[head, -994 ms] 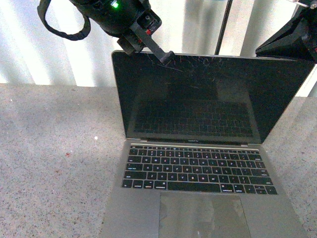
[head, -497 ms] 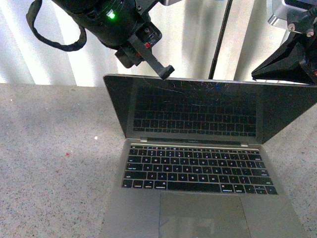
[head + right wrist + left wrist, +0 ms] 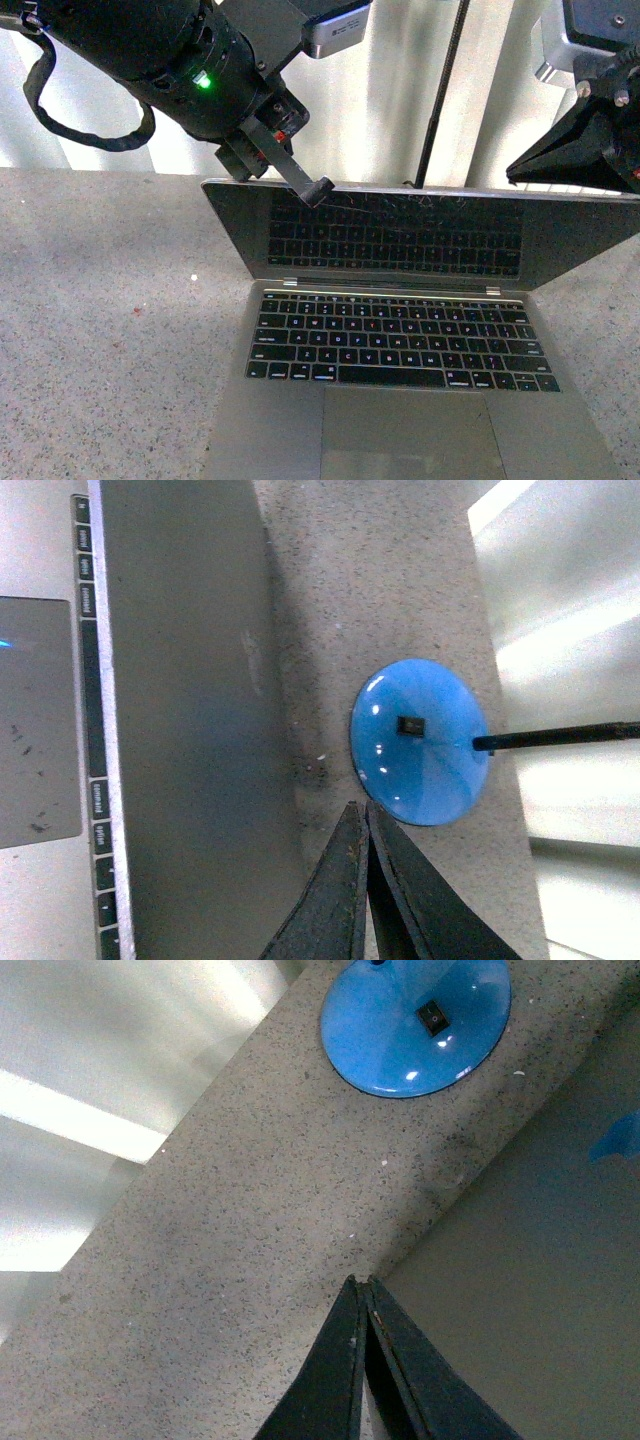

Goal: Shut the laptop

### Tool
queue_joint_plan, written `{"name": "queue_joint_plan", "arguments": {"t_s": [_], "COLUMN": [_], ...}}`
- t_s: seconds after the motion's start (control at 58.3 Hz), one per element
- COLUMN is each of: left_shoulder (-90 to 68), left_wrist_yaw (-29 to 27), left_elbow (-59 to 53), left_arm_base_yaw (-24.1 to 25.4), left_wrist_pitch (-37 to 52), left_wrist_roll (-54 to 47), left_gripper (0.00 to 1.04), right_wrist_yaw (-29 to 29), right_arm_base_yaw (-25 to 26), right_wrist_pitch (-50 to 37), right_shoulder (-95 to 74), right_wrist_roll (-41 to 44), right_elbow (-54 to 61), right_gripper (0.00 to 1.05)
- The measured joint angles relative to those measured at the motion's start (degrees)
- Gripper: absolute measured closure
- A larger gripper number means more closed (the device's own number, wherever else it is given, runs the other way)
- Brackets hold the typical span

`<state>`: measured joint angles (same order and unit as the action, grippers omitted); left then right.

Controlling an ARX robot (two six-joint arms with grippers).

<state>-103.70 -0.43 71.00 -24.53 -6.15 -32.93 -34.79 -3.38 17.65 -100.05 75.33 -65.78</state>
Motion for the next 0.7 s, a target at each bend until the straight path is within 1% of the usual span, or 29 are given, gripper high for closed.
{"name": "queue_joint_plan", "arguments": {"t_s": [0.703], "left_shoulder": [0.02], "left_wrist_yaw": [1.6], "left_elbow": [-4.68], "left_arm_base_yaw": [0.24], "left_wrist_pitch": [2.23], "left_wrist_roll": [1.16], "left_gripper": [1.01], "right_wrist_yaw": [1.27], "right_arm_base_yaw": [-1.44], "right_wrist_pitch": [0.13], "right_shoulder": [0.11], "right_wrist_roll": [1.92], "right_elbow": [4.76], "right_gripper": [1.02]}}
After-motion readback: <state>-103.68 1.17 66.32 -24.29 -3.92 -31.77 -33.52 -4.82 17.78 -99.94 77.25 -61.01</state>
